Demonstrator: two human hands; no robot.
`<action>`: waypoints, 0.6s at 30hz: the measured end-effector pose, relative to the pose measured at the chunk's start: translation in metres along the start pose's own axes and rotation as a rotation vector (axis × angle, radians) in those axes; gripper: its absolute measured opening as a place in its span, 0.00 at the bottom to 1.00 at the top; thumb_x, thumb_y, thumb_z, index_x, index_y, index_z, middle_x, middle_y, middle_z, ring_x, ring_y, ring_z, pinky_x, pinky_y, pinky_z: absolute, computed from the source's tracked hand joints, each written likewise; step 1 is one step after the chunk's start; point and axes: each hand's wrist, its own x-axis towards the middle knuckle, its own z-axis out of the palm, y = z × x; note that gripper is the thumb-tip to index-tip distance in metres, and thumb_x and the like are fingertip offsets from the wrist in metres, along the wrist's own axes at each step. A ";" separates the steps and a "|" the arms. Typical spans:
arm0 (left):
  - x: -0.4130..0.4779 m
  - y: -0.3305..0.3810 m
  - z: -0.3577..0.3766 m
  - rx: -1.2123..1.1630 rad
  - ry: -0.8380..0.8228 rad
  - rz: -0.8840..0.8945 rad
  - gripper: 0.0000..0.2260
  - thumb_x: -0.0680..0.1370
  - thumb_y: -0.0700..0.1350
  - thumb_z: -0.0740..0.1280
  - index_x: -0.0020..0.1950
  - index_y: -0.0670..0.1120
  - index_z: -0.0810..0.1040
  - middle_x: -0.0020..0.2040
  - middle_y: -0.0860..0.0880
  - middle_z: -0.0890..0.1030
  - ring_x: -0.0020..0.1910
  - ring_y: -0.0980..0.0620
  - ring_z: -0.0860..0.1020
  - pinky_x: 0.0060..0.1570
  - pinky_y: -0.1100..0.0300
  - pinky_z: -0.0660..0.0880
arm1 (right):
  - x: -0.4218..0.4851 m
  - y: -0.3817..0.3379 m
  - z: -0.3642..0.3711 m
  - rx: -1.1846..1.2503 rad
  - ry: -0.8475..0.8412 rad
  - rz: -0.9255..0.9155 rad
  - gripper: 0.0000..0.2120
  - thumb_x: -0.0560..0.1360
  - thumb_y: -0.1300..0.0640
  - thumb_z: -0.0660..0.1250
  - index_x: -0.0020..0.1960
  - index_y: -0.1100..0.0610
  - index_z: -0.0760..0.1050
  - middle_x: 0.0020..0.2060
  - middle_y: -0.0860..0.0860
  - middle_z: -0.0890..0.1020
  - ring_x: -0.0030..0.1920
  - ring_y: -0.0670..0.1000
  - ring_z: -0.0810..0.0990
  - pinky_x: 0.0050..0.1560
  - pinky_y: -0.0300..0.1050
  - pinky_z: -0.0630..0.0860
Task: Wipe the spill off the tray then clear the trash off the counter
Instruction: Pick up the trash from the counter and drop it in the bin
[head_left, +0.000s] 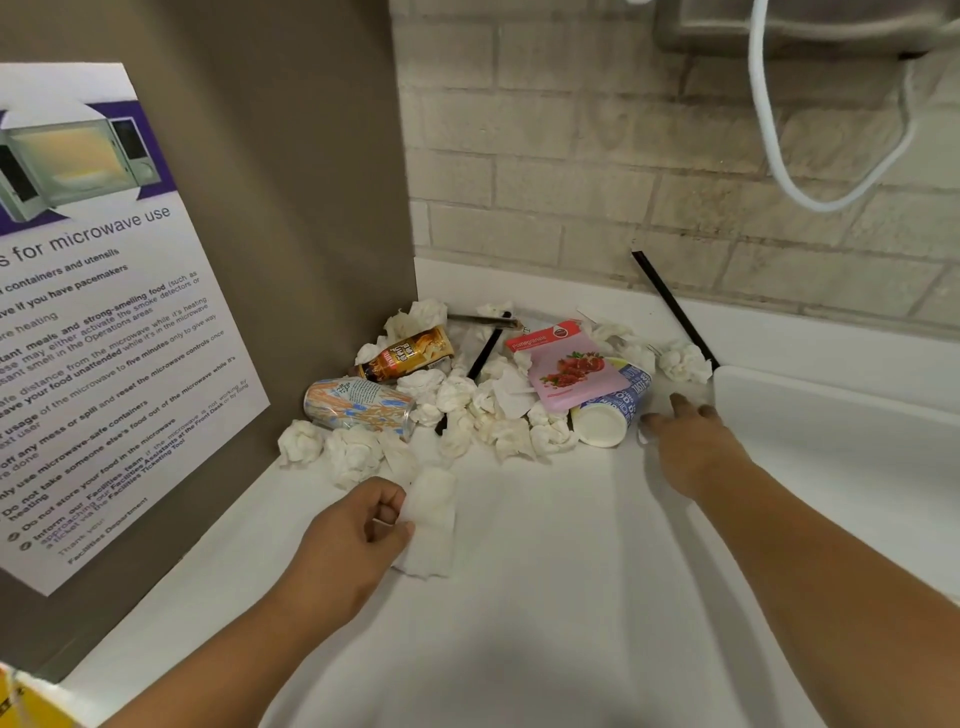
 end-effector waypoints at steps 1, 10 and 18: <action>-0.001 -0.001 -0.001 0.011 0.003 -0.002 0.04 0.75 0.40 0.69 0.46 0.49 0.77 0.44 0.42 0.80 0.41 0.41 0.77 0.39 0.60 0.72 | 0.000 0.001 0.001 0.015 0.019 -0.007 0.24 0.75 0.63 0.55 0.68 0.46 0.67 0.72 0.54 0.59 0.70 0.61 0.58 0.65 0.52 0.68; -0.005 0.002 -0.001 0.022 -0.010 0.035 0.04 0.75 0.40 0.69 0.43 0.48 0.76 0.41 0.41 0.79 0.32 0.56 0.71 0.32 0.70 0.67 | 0.005 0.022 0.013 0.115 0.211 -0.115 0.11 0.76 0.60 0.61 0.56 0.56 0.76 0.54 0.54 0.74 0.55 0.57 0.73 0.49 0.46 0.74; -0.004 0.000 -0.009 0.084 0.059 0.068 0.07 0.75 0.40 0.69 0.42 0.51 0.75 0.38 0.51 0.78 0.33 0.56 0.73 0.34 0.75 0.67 | -0.015 0.016 0.023 0.441 0.295 -0.307 0.07 0.67 0.65 0.70 0.45 0.58 0.81 0.47 0.54 0.78 0.46 0.56 0.79 0.48 0.44 0.74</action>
